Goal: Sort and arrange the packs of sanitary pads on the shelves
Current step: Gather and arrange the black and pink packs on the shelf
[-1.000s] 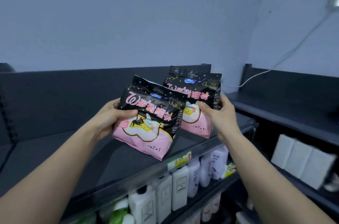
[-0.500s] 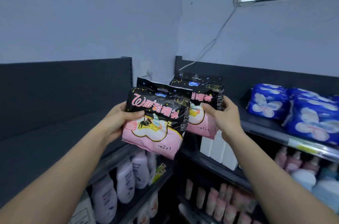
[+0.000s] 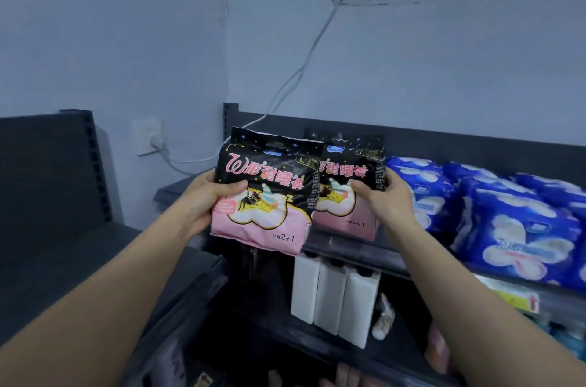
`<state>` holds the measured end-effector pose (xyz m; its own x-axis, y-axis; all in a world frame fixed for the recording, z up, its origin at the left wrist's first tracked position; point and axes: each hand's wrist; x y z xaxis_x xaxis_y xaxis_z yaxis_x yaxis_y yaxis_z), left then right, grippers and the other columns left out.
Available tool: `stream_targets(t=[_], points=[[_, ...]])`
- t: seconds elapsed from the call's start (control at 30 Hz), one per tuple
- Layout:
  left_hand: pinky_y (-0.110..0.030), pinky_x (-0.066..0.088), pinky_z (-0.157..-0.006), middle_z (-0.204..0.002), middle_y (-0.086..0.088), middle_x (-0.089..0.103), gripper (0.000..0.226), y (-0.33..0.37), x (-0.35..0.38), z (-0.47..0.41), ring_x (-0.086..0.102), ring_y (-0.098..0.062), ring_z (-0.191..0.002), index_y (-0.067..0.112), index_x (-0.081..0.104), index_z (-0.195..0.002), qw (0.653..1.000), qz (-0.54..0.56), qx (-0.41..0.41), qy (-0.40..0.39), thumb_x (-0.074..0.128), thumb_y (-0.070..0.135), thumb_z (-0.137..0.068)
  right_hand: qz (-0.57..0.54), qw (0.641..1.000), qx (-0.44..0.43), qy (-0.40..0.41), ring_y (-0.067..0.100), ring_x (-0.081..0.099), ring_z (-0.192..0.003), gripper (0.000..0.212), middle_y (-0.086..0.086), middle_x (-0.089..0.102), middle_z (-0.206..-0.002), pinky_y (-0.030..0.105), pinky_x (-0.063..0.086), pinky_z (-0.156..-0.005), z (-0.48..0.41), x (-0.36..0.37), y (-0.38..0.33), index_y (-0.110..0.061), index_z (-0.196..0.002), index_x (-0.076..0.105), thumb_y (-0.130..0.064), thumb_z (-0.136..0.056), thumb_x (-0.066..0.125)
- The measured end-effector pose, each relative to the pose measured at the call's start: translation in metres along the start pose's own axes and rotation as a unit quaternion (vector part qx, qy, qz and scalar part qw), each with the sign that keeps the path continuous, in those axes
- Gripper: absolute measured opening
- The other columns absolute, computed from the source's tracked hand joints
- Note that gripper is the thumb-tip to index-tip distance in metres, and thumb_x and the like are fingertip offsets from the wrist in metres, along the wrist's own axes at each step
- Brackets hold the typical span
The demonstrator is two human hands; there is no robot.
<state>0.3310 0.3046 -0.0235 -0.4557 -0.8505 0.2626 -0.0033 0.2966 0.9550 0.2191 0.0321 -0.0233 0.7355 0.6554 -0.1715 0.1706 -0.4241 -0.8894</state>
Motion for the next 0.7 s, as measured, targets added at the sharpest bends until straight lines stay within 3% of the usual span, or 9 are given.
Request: stream_targets(t=[0.1,0.17,0.27,0.37,0.5,0.6,0.7], points=[[-0.034,0.061,-0.063,-0.093,-0.015,0.074,0.048,-0.003,-0.002,-0.055,0.073,-0.024,-0.075,0.007,0.062,-0.108,1.0,0.002,-0.001,0.007,0.072,-0.002,-0.062,0.023,0.999,0.01,0.032,0.019,0.062,-0.091,0.027,0.0,0.068,-0.099,0.03,0.047,-0.08,-0.035,0.008,0.012,-0.02,-0.102,0.062,-0.018,-0.08,0.078],[-0.032,0.06,-0.06,-0.089,-0.013,0.074,0.038,-0.007,-0.001,-0.088,0.073,-0.022,-0.071,0.007,0.062,-0.105,1.0,-0.001,0.005,0.012,0.069,-0.007,-0.071,0.038,0.998,0.017,0.05,0.022,0.064,-0.095,0.027,0.002,0.07,-0.102,0.037,0.051,-0.087,-0.056,0.015,0.023,-0.018,-0.104,0.064,-0.019,-0.08,0.077],[-0.036,0.06,-0.067,-0.093,-0.015,0.074,0.035,-0.019,-0.001,-0.131,0.073,-0.024,-0.076,0.01,0.064,-0.103,1.0,-0.008,0.01,0.025,0.068,-0.01,-0.074,0.05,0.996,0.042,0.061,0.024,0.063,-0.102,0.027,0.003,0.069,-0.107,0.041,0.05,-0.093,-0.083,0.026,0.039,-0.017,-0.108,0.064,-0.016,-0.083,0.074],[-0.034,0.06,-0.062,-0.096,-0.017,0.072,0.037,-0.032,0.0,-0.169,0.073,-0.024,-0.073,0.008,0.064,-0.106,0.999,-0.019,0.017,0.046,0.067,-0.011,-0.075,0.066,0.993,0.054,0.081,0.025,0.062,-0.104,0.025,0.004,0.069,-0.109,0.035,0.048,-0.092,-0.108,0.036,0.055,-0.018,-0.107,0.063,-0.017,-0.084,0.072],[-0.032,0.057,-0.056,-0.084,-0.012,0.074,0.033,-0.048,0.002,-0.212,0.073,-0.024,-0.072,0.009,0.063,-0.104,0.996,-0.024,0.01,0.09,0.07,-0.008,-0.077,0.072,0.991,0.07,0.084,0.023,0.061,-0.103,0.022,0.002,0.067,-0.107,0.029,0.045,-0.086,-0.138,0.05,0.076,-0.017,-0.108,0.061,-0.016,-0.087,0.069],[-0.038,0.057,-0.069,-0.097,-0.014,0.073,0.039,-0.059,-0.002,-0.241,0.072,-0.027,-0.083,0.011,0.062,-0.108,0.993,-0.034,0.005,0.115,0.074,-0.005,-0.075,0.062,0.991,0.086,0.078,0.019,0.061,-0.103,0.018,-0.005,0.064,-0.101,0.032,0.048,-0.09,-0.157,0.061,0.089,-0.021,-0.104,0.059,-0.015,-0.088,0.066],[-0.048,0.054,-0.09,-0.104,-0.014,0.072,0.037,-0.068,-0.003,-0.265,0.069,-0.032,-0.097,0.013,0.064,-0.101,0.991,-0.055,0.01,0.122,0.075,-0.007,-0.072,0.061,0.989,0.1,0.086,0.019,0.06,-0.101,0.017,-0.004,0.065,-0.101,0.032,0.048,-0.087,-0.178,0.07,0.101,-0.02,-0.105,0.059,-0.015,-0.089,0.064]])
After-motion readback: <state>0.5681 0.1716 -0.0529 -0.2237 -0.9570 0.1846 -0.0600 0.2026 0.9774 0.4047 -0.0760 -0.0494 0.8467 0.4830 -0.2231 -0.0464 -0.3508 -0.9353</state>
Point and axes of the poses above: each hand's wrist, its own z-axis away from the middle knuckle, its own x-axis out of the palm, y = z × x
